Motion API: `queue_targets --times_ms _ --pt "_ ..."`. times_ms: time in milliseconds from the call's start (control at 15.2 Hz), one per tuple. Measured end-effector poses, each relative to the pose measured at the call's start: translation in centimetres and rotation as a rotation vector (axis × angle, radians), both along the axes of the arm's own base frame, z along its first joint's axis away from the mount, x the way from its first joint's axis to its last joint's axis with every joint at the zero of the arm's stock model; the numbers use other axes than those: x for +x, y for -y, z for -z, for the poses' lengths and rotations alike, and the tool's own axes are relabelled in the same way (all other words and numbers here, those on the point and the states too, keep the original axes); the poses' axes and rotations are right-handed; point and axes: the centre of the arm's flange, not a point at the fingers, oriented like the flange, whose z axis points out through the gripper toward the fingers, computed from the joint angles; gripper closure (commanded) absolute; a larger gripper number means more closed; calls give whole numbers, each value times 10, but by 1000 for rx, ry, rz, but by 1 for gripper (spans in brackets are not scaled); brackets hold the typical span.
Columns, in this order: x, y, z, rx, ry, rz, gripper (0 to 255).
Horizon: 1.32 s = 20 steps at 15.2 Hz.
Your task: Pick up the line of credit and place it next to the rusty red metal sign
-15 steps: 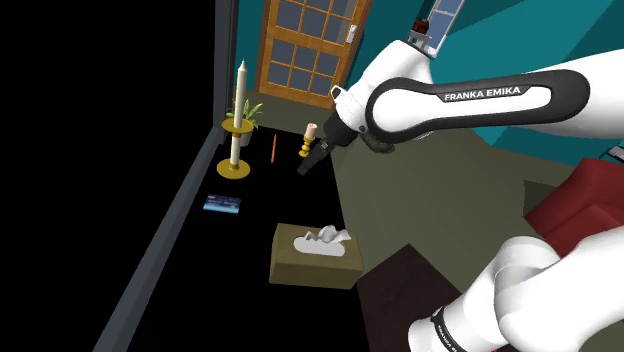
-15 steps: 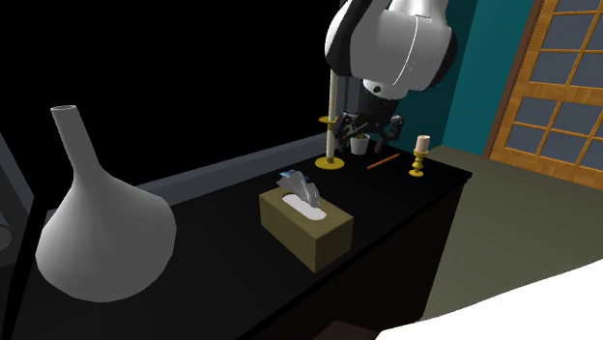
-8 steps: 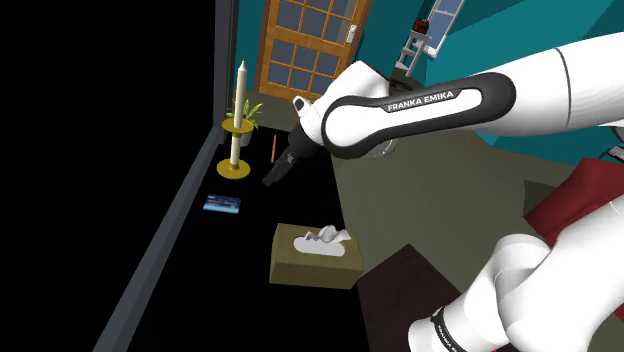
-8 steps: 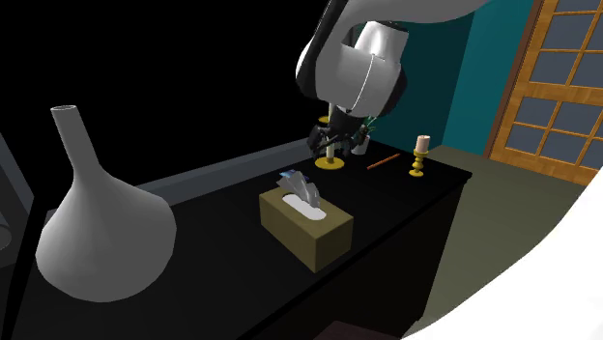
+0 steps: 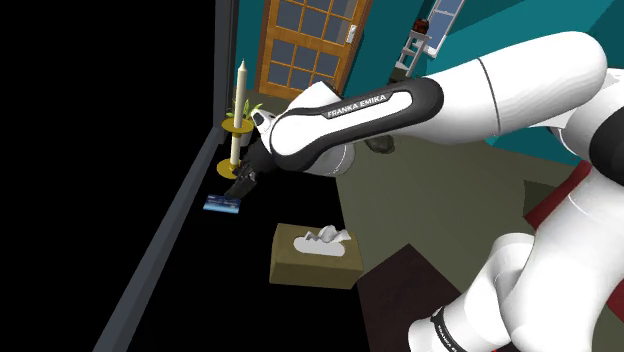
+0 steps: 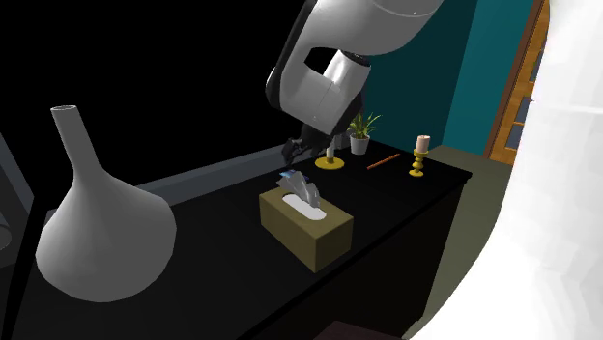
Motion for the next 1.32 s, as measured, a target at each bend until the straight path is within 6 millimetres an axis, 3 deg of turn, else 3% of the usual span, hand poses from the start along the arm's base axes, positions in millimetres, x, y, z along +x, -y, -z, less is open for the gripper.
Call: queue_targets --times_ms 132,462,660,1056,1122,1320 --pt "0 -16 10 7 22 -44 0" --pt "10 -33 32 10 30 -59 0" --pt "13 -38 42 10 30 -60 0" --pt "14 -39 44 10 30 -60 0" --pt "14 -39 44 10 30 -60 255" --pt "14 -39 44 10 30 -60 255"
